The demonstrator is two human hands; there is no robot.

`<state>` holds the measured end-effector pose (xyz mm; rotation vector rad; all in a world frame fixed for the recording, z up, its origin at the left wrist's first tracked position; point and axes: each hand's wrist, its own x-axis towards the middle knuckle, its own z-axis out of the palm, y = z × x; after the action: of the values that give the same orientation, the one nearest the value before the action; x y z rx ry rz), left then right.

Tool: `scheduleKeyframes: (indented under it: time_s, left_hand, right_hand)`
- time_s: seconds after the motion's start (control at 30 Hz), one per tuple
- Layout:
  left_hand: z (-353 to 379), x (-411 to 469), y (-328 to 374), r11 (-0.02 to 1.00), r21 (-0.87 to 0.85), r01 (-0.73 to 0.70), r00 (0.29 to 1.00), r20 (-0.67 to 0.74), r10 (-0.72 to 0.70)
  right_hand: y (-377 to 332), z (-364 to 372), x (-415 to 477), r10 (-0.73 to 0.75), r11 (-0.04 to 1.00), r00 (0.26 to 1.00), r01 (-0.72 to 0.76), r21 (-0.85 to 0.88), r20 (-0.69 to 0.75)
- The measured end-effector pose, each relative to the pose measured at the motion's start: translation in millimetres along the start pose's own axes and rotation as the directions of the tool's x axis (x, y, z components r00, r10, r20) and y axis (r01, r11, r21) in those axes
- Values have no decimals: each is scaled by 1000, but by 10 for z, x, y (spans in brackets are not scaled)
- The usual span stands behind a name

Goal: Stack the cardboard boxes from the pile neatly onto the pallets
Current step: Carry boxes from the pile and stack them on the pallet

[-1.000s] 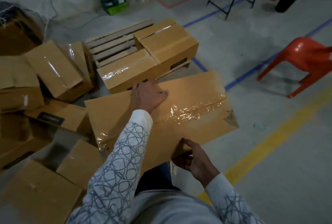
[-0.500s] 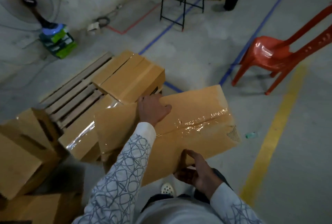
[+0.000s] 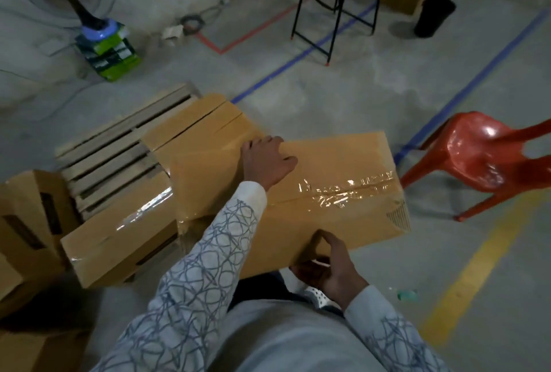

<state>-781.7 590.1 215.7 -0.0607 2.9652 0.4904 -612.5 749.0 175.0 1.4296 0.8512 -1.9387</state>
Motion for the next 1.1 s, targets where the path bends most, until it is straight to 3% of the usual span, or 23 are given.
scheduleKeyframes:
  time_s: [0.33,0.73,1.1]
  left_hand:
    - [-45,1752,26,987,-18,158,987,8,-158]
    - [-652,4630,260,985,-80,152,983,-87,-159]
    - [-874,6961,57,935,-107,339,929,-116,-351]
  right_hand:
    - [-1719,966,655,30,986,1000,-29,-166,0]
    - [-3935,2836,1105,12,981,1000,-12,-195,-3]
    - [-6057,4431,2031,109,889,991,-62,-453,78]
